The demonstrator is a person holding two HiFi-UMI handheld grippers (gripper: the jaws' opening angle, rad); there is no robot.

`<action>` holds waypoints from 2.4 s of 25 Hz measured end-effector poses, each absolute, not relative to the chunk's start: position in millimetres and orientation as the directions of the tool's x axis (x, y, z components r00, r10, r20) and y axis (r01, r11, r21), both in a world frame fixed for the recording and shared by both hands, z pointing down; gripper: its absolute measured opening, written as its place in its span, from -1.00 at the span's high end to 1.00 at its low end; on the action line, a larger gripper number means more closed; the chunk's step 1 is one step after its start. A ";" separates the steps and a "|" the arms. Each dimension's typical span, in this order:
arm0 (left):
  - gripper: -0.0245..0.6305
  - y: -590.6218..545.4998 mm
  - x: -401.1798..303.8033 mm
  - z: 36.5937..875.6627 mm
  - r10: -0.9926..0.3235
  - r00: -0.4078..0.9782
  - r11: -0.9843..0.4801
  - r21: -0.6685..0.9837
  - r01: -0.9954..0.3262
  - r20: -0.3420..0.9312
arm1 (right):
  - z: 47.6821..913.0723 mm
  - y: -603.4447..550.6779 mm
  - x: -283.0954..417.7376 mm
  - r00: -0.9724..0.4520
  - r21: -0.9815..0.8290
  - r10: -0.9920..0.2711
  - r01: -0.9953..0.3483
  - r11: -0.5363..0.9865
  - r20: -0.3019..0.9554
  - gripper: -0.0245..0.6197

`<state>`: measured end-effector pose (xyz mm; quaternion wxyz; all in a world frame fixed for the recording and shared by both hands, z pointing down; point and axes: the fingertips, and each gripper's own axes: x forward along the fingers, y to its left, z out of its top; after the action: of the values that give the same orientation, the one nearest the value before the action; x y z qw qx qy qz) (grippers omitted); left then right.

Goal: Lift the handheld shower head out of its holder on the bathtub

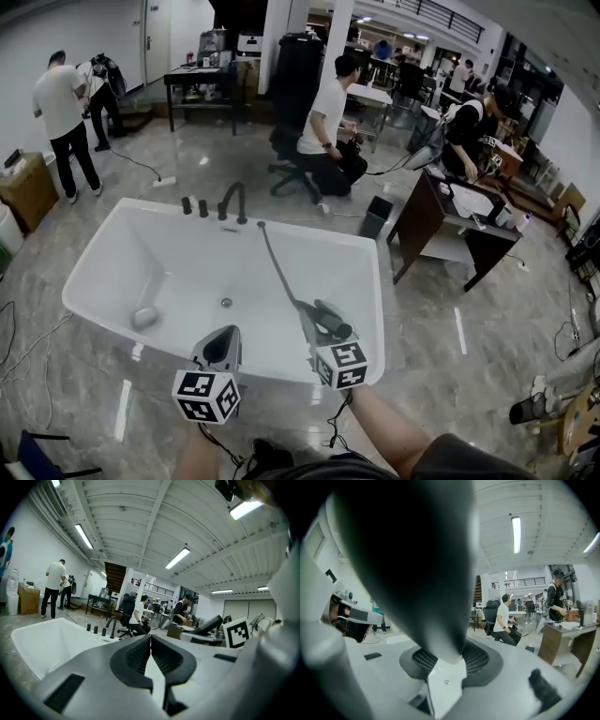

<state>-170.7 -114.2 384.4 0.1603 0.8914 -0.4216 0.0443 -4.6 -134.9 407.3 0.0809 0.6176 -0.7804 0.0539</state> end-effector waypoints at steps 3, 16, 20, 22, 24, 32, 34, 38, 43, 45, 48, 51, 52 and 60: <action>0.88 -101.6 -152.7 382.5 -0.750 0.626 -0.580 0.242 -0.778 0.213 | 405.7 -121.7 9.4 -0.251 0.018 -0.950 -0.966 0.259 0.183 0.49; 0.88 -16.2 -64.2 379.0 -0.776 0.583 -0.542 0.218 -0.812 0.241 | 400.0 -33.5 96.9 -0.310 -0.025 -0.937 -0.950 0.310 0.161 0.49; 0.88 17.5 -39.0 382.9 -0.779 0.577 -0.535 0.220 -0.815 0.244 | 398.1 0.7 119.6 -0.327 -0.027 -0.932 -0.945 0.327 0.157 0.49; 0.88 34.3 -27.2 383.9 -0.780 0.576 -0.534 0.220 -0.817 0.245 | 398.8 18.2 132.3 -0.331 -0.029 -0.931 -0.943 0.330 0.155 0.49; 0.88 50.9 -16.5 384.8 -0.780 0.575 -0.532 0.222 -0.817 0.248 | 399.0 36.2 144.2 -0.332 -0.031 -0.930 -0.943 0.331 0.155 0.49; 0.88 106.5 12.5 393.3 -0.774 0.577 -0.532 0.226 -0.816 0.260 | 411.0 108.6 171.2 -0.350 -0.070 -0.921 -0.937 0.343 0.173 0.49; 0.88 117.5 18.9 394.0 -0.772 0.579 -0.535 0.224 -0.815 0.264 | 412.6 120.5 176.1 -0.353 -0.078 -0.919 -0.936 0.345 0.174 0.49; 0.88 133.9 26.0 393.8 -0.769 0.582 -0.538 0.225 -0.813 0.266 | 410.4 134.4 180.2 -0.354 -0.068 -0.919 -0.935 0.347 0.174 0.49; 0.88 151.2 27.1 399.1 -0.766 0.584 -0.536 0.233 -0.811 0.270 | 415.3 146.9 177.5 -0.355 -0.052 -0.916 -0.935 0.351 0.187 0.49; 0.88 155.9 27.4 400.5 -0.766 0.583 -0.537 0.229 -0.812 0.269 | 417.6 150.4 176.5 -0.357 -0.055 -0.916 -0.934 0.353 0.182 0.49; 0.88 162.4 23.4 399.5 -0.769 0.579 -0.535 0.223 -0.815 0.269 | 418.6 154.4 170.4 -0.367 -0.051 -0.911 -0.930 0.364 0.188 0.49; 0.88 166.9 18.6 399.9 -0.774 0.572 -0.528 0.224 -0.820 0.271 | 422.5 156.8 163.7 -0.381 -0.049 -0.901 -0.924 0.379 0.208 0.49; 0.88 167.6 17.2 400.4 -0.775 0.570 -0.525 0.224 -0.821 0.271 | 423.5 157.2 162.0 -0.385 -0.049 -0.898 -0.922 0.384 0.213 0.49; 0.88 168.8 8.9 402.1 -0.786 0.553 -0.505 0.231 -0.832 0.277 | 426.6 154.9 160.6 -0.379 -0.045 -0.897 -0.924 0.380 0.226 0.49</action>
<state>8.9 168.8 402.1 0.1702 0.8647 -0.4677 0.0681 160.6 154.9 426.6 0.0820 0.5510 -0.8265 0.0818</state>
